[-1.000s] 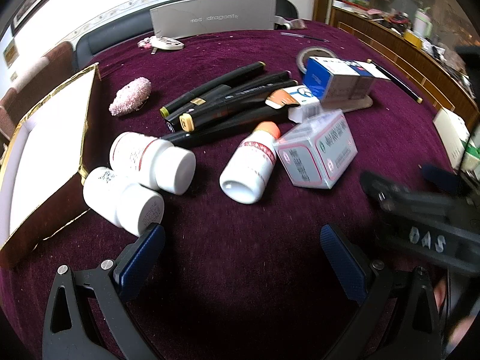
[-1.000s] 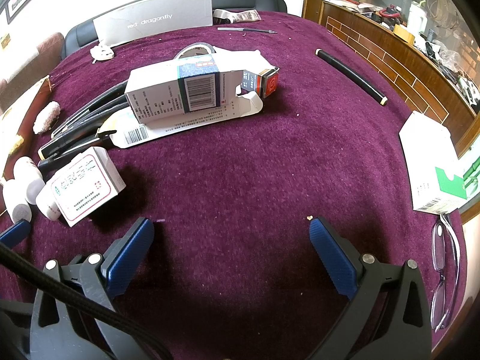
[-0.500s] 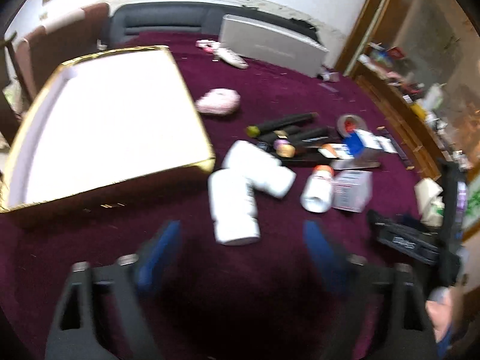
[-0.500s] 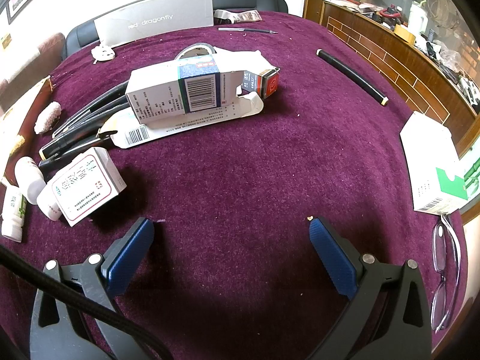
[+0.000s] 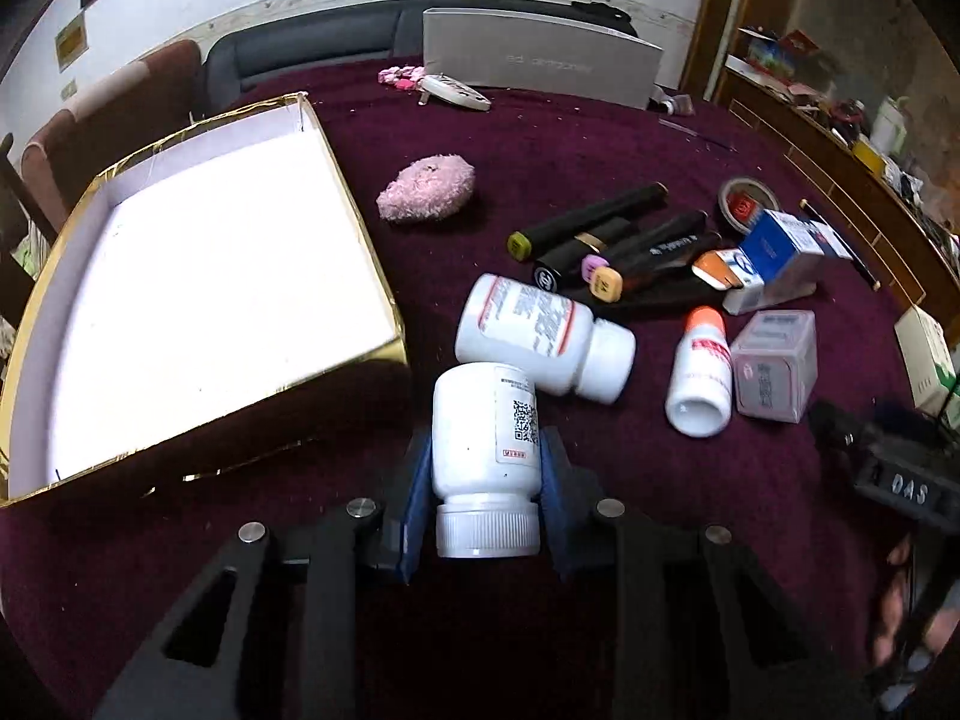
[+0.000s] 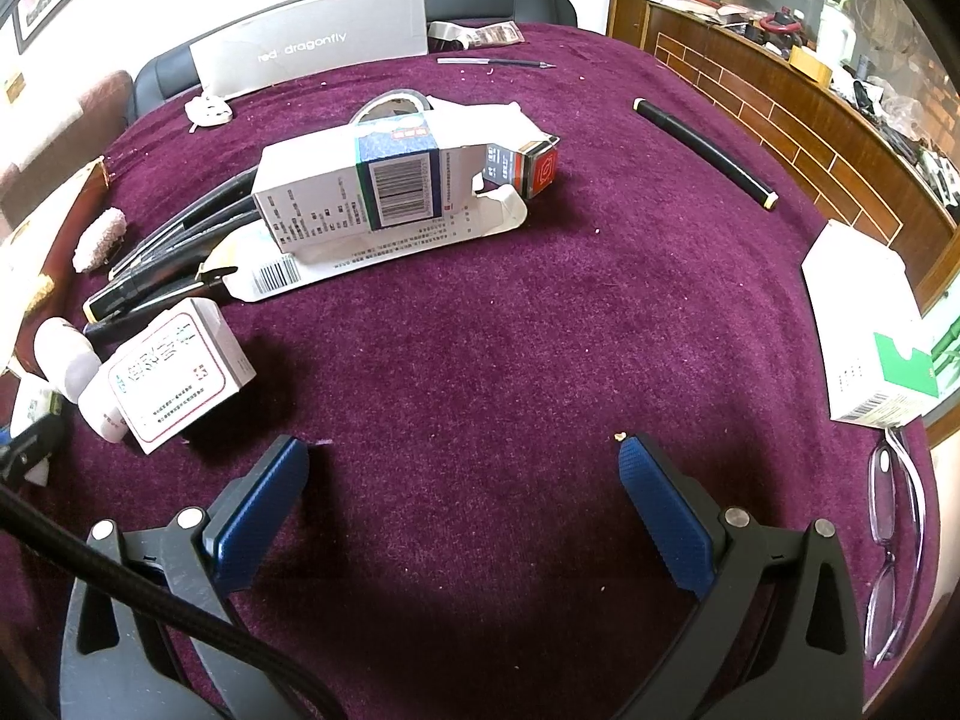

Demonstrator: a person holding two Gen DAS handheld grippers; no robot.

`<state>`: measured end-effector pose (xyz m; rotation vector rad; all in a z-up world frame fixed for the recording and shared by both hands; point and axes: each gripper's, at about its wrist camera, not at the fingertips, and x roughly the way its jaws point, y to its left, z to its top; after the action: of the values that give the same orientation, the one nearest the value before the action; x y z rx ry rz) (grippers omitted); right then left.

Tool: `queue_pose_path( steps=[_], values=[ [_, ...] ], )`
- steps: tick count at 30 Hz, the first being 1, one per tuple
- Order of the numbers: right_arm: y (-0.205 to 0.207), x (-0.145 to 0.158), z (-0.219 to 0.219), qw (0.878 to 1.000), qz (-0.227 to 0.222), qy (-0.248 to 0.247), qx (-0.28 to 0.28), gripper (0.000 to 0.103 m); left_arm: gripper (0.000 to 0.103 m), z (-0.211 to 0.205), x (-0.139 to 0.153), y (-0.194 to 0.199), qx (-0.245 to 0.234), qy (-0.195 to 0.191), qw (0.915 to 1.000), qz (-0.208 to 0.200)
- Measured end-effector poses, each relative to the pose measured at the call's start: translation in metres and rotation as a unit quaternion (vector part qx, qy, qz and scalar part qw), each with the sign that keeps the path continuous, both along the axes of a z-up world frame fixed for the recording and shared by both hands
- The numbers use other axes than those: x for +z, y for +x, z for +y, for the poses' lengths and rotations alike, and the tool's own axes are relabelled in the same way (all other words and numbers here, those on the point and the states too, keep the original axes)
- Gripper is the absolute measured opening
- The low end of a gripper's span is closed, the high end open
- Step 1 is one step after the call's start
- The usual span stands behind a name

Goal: Organize objects
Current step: 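Grasp the white medicine bottle with the left gripper, then grasp the small white medicine box with the right gripper while the left holds the bottle, then carry the bottle and box into the gold-rimmed tray with both grippers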

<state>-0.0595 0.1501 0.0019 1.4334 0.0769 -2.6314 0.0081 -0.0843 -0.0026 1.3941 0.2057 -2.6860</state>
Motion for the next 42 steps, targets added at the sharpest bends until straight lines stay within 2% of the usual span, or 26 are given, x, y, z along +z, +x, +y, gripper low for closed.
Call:
queue_pose_path(
  steps=[3,5,7,8,9,12,14,16,19,22,23,24,26,27,30,36,42],
  values=[
    [0.000,0.001,0.003,1.000,0.001,-0.010,0.001,0.103,0.029,0.000,0.000,0.011,-0.015,-0.008,0.9998,0.010],
    [0.002,0.002,0.007,1.000,0.004,-0.028,0.009,0.103,0.029,-0.002,-0.001,0.013,-0.018,0.000,0.9997,0.014],
    [0.010,0.009,0.013,0.996,0.018,-0.080,0.046,0.099,0.029,-0.005,0.000,0.013,-0.020,0.008,0.9996,0.016],
    [0.018,0.017,0.016,0.989,0.032,-0.123,0.077,0.099,0.029,-0.005,0.000,0.013,-0.020,0.010,0.9996,0.016],
    [0.025,0.024,0.014,0.985,0.046,-0.133,0.096,0.099,0.029,-0.004,0.001,0.012,-0.020,0.007,0.9997,0.015],
    [0.043,0.036,-0.017,0.982,0.087,-0.044,0.162,0.099,0.029,-0.003,0.001,0.012,-0.020,0.003,0.9997,0.014],
    [0.054,0.038,-0.040,0.973,0.116,0.002,0.200,0.099,0.029,-0.004,0.001,0.012,-0.020,0.007,0.9997,0.015],
    [0.057,0.039,-0.057,0.967,0.120,0.031,0.224,0.098,0.029,-0.004,0.001,0.012,-0.020,0.007,0.9997,0.015],
    [0.051,0.040,-0.072,0.963,0.126,0.055,0.232,0.092,0.029,-0.004,0.000,0.013,-0.020,0.005,0.9997,0.014],
    [0.030,0.035,-0.073,0.966,0.108,0.061,0.226,0.091,0.029,-0.004,0.000,0.013,-0.020,0.004,0.9997,0.014],
    [0.022,0.031,-0.072,0.968,0.095,0.053,0.227,0.079,0.029,-0.003,0.000,0.013,-0.020,0.004,0.9997,0.014],
    [0.015,0.028,-0.071,0.969,0.082,0.039,0.231,0.057,0.029,-0.004,0.000,0.013,-0.020,0.004,0.9997,0.013],
    [0.002,0.016,-0.072,0.972,0.043,0.024,0.232,0.045,0.029,-0.004,0.000,0.013,-0.020,0.002,0.9997,0.013],
    [-0.001,0.011,-0.075,0.972,0.035,0.024,0.230,0.045,0.029,-0.004,0.000,0.013,-0.020,0.001,0.9997,0.012],
    [0.005,0.008,-0.071,0.973,0.049,0.013,0.225,0.044,0.029,-0.004,0.001,0.013,-0.020,0.001,0.9997,0.013],
    [0.014,0.020,-0.052,0.977,0.074,-0.033,0.199,0.044,0.029,-0.003,0.002,0.013,-0.019,-0.001,0.9998,0.012],
    [0.028,0.027,-0.052,0.973,0.074,-0.063,0.208,0.044,0.029,-0.006,0.003,0.017,-0.020,0.015,0.9995,0.020]
  ],
)
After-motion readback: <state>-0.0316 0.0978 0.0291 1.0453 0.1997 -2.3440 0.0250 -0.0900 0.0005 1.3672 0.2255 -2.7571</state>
